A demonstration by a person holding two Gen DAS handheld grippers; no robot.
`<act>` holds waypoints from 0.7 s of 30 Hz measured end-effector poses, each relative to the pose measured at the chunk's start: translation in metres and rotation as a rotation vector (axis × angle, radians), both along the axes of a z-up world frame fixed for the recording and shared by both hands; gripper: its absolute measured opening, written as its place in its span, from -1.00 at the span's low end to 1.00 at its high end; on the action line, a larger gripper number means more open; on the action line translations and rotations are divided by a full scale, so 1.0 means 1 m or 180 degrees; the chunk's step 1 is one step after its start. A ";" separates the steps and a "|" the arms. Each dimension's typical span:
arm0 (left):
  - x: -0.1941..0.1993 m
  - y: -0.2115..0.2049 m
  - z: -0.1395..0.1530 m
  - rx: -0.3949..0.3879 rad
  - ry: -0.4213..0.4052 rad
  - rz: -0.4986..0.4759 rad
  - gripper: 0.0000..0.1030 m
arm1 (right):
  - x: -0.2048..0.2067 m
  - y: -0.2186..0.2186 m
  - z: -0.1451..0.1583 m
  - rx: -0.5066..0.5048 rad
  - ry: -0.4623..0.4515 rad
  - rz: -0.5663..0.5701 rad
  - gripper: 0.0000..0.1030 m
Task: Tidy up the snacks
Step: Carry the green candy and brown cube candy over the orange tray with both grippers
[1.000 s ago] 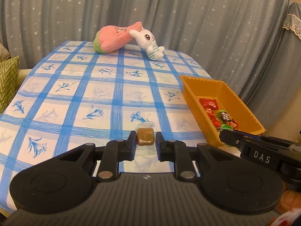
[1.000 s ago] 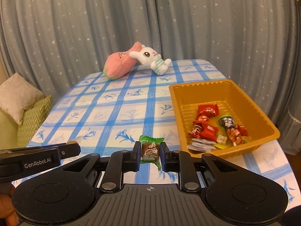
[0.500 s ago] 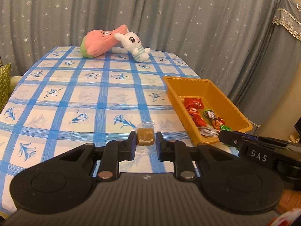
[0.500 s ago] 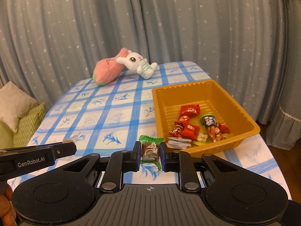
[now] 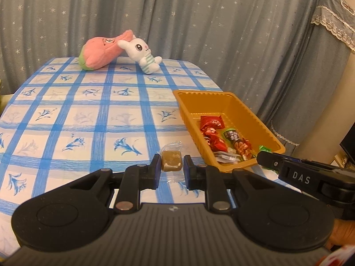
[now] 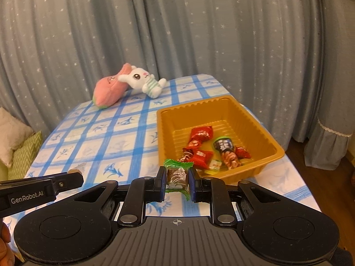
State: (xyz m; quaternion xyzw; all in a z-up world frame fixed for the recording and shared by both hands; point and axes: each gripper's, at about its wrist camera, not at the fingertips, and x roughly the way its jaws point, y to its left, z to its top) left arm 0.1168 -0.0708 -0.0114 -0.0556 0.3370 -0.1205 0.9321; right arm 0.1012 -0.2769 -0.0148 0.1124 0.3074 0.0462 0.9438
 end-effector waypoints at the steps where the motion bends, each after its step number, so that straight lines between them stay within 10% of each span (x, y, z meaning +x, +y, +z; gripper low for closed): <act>1: 0.001 -0.002 0.000 -0.0001 -0.0001 -0.0015 -0.64 | 0.000 -0.002 0.000 0.0000 0.0002 -0.0015 -0.60; 21: 0.030 -0.059 0.008 -0.0051 -0.0066 -0.0361 -0.64 | 0.011 -0.049 0.001 0.0013 -0.0010 -0.0322 -0.60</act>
